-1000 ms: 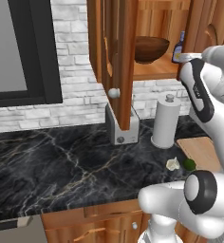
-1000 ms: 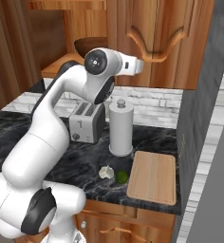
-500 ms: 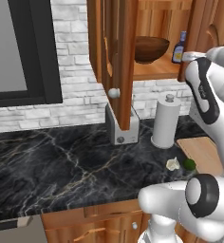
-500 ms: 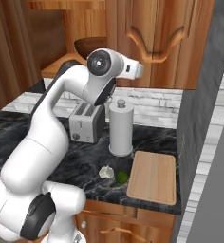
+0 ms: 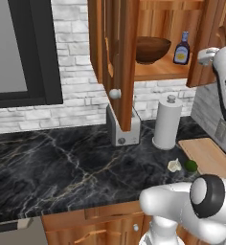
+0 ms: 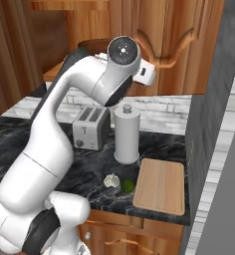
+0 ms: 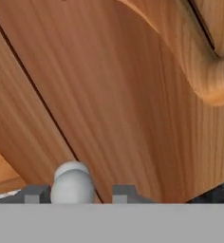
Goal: Open the cabinet. Place the bowl and condiment on the counter. Then place the lime and garlic on the cutting board.
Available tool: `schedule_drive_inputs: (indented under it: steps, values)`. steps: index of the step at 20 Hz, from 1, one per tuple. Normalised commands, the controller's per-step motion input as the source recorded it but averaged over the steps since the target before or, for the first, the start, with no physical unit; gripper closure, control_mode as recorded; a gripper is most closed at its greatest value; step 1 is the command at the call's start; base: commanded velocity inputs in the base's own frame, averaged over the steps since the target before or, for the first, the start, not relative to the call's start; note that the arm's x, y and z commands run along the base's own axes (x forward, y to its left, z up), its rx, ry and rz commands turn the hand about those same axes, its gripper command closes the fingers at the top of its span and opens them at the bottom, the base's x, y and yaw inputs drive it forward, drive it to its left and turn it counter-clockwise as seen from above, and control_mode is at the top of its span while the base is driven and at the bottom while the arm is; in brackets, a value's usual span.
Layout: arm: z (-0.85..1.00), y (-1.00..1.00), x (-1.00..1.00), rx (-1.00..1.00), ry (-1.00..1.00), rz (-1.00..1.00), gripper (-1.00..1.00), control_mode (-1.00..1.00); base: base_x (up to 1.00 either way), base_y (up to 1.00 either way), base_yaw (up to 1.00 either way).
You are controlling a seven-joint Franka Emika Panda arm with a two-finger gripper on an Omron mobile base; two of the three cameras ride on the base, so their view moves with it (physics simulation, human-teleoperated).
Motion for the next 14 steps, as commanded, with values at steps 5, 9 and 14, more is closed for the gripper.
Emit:
schedule_drive_inputs:
  steps: [5, 9, 14]
  values:
    - [0.07, -0.96, -0.56, 0.12, -0.12, 0.00, 1.00, -1.00, 0.00, 0.00, 0.00]
    - [0.00, -0.58, -0.32, 0.10, -0.09, 0.00, 1.00, -1.00, 0.00, 0.00, 0.00]
    - [-0.01, 0.60, -0.07, -0.06, 0.00, 0.00, -1.00, -1.00, 0.00, 0.00, 0.00]
